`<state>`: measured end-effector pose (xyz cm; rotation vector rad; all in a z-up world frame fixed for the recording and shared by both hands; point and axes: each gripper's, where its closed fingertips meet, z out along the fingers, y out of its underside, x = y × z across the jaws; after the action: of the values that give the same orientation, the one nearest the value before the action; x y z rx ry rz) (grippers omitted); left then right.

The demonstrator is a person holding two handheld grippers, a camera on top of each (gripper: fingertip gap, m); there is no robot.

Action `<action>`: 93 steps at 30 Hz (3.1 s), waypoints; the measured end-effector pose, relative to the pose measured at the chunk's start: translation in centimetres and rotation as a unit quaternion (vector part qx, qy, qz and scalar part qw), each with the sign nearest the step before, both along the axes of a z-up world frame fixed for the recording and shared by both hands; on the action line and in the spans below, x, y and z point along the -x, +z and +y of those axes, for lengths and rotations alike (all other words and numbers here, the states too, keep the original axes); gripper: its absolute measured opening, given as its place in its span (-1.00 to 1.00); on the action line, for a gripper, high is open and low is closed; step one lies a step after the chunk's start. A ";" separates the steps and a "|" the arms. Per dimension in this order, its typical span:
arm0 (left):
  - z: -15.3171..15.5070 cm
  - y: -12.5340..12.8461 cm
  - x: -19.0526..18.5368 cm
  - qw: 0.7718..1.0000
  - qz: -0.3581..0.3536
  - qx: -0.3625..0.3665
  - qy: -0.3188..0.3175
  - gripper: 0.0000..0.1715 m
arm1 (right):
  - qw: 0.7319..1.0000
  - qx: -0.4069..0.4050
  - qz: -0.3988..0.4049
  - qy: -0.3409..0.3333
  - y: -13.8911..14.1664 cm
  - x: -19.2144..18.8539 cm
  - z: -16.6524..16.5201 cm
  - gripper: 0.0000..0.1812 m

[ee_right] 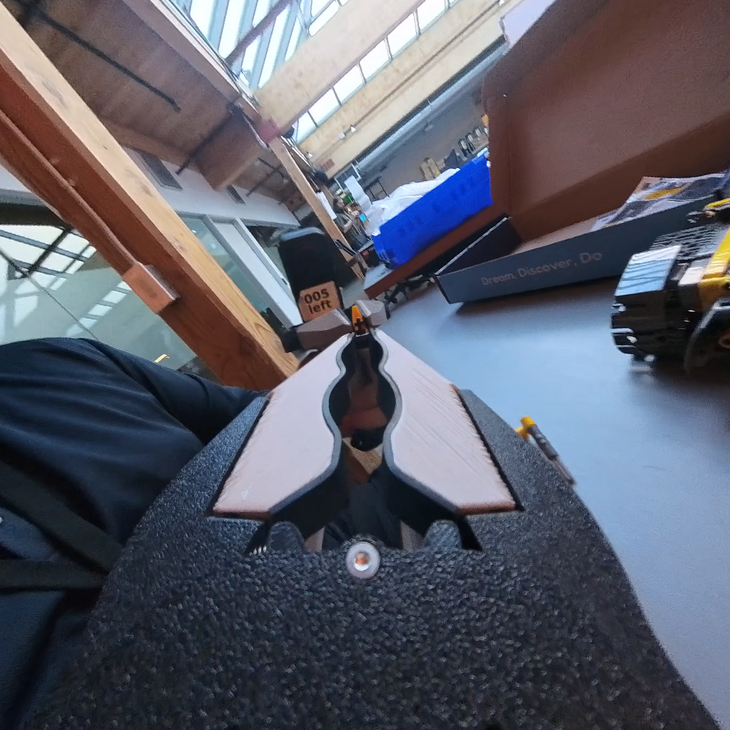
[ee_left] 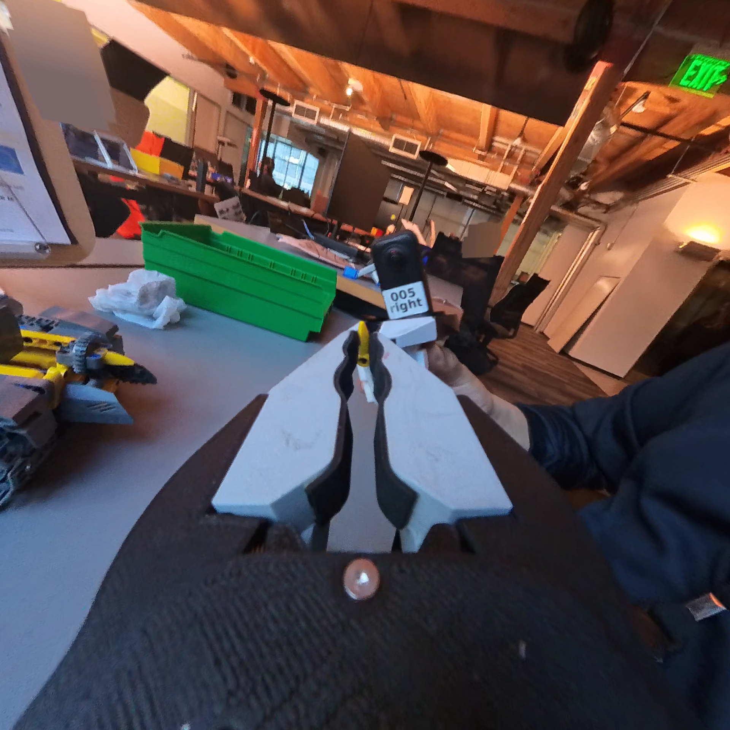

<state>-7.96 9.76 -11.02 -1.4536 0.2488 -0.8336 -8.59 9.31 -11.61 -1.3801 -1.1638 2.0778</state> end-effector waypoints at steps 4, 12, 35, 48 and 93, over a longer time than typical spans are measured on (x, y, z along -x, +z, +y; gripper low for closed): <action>-0.5 0.9 -0.3 0.999 0.003 -0.036 0.003 -0.96 | 1.000 0.025 0.016 0.012 1.0 -0.3 -0.5 -0.97; -2.2 2.6 -0.8 0.934 0.275 -0.188 0.125 -1.00 | 0.995 0.076 0.064 0.021 3.6 -1.4 -0.8 -0.93; -1.6 0.2 -1.2 0.991 0.089 0.014 -0.098 -0.83 | 0.990 -0.121 -0.032 0.071 0.1 -1.5 -1.3 -0.94; -1.8 -0.5 -2.3 0.983 0.159 -0.002 -0.089 -0.97 | 0.967 -0.243 -0.043 0.063 -0.8 -2.0 -1.7 -0.93; -0.6 -0.5 -0.8 0.965 0.252 -0.055 0.057 -0.98 | 0.944 -0.316 -0.023 -0.094 -0.5 -0.4 -0.2 -1.00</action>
<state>-7.18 9.17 -11.50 -1.5413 0.5787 -0.3388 -8.15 9.15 -12.16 -1.1623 -1.4776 1.3645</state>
